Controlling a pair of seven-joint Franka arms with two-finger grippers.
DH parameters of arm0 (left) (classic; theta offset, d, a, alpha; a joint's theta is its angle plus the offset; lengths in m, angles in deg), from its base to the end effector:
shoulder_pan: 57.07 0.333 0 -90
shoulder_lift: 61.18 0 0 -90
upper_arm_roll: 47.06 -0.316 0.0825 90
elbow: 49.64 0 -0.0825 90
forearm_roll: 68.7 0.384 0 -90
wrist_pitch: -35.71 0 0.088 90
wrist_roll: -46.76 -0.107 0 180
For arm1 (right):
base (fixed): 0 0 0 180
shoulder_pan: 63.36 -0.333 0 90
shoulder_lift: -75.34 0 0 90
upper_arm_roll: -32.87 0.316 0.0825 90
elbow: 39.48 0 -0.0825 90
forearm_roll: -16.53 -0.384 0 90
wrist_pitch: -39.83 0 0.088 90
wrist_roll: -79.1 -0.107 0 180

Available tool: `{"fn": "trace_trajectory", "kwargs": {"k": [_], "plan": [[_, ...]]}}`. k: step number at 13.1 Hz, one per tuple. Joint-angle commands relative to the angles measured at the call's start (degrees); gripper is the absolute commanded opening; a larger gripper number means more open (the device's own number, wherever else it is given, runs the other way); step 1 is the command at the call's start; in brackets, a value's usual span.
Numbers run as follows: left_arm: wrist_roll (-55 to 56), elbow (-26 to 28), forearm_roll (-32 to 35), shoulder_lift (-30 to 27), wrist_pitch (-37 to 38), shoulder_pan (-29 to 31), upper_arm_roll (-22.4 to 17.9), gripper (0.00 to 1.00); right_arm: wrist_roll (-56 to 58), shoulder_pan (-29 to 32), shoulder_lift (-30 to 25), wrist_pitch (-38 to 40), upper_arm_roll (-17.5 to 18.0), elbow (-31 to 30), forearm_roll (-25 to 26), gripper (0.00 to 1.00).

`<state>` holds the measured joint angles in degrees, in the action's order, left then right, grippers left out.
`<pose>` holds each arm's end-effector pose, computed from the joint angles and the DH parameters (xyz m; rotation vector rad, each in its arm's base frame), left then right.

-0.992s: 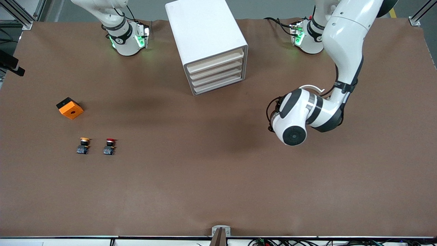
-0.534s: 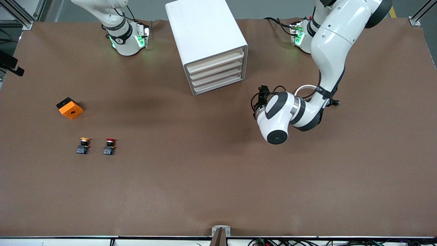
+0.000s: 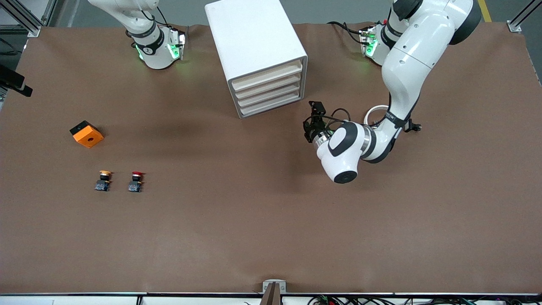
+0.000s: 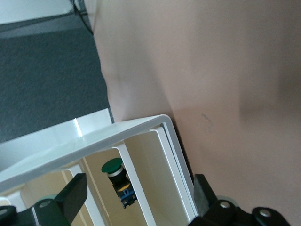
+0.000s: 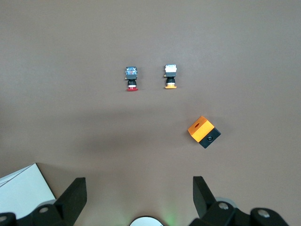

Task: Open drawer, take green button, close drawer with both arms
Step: 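Grasp the drawer front edge with the left gripper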

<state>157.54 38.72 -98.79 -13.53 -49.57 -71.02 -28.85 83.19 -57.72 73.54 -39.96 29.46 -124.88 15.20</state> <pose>0.4977 -0.3552 0.1741 -1.6221 -1.6193 1.2763 0.5195 -0.0805 0.6636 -3.1051 0.1291 0.0984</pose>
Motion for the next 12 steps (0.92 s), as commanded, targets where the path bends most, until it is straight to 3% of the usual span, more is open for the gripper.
{"fn": "trace_trajectory", "kwargs": {"k": [1, 7, 12], "plan": [[3.56, -1.70, -4.44, 2.97, 1.43, 0.59, 0.69, 1.00, -0.13, 1.30, 4.14, 0.42, 0.60, 0.50, -0.26, 1.00], [5.41, -1.88, -8.06, 6.74, 7.84, -0.11, 2.00, 1.00, -0.04, 1.30, 7.42, 0.16, 0.60, 0.94, -0.52, 1.00], [5.50, -6.18, -9.46, 9.30, 13.47, 0.24, 2.18, 1.00, -0.13, 1.38, 7.77, -0.02, 0.60, 0.94, 0.44, 1.00]]}}
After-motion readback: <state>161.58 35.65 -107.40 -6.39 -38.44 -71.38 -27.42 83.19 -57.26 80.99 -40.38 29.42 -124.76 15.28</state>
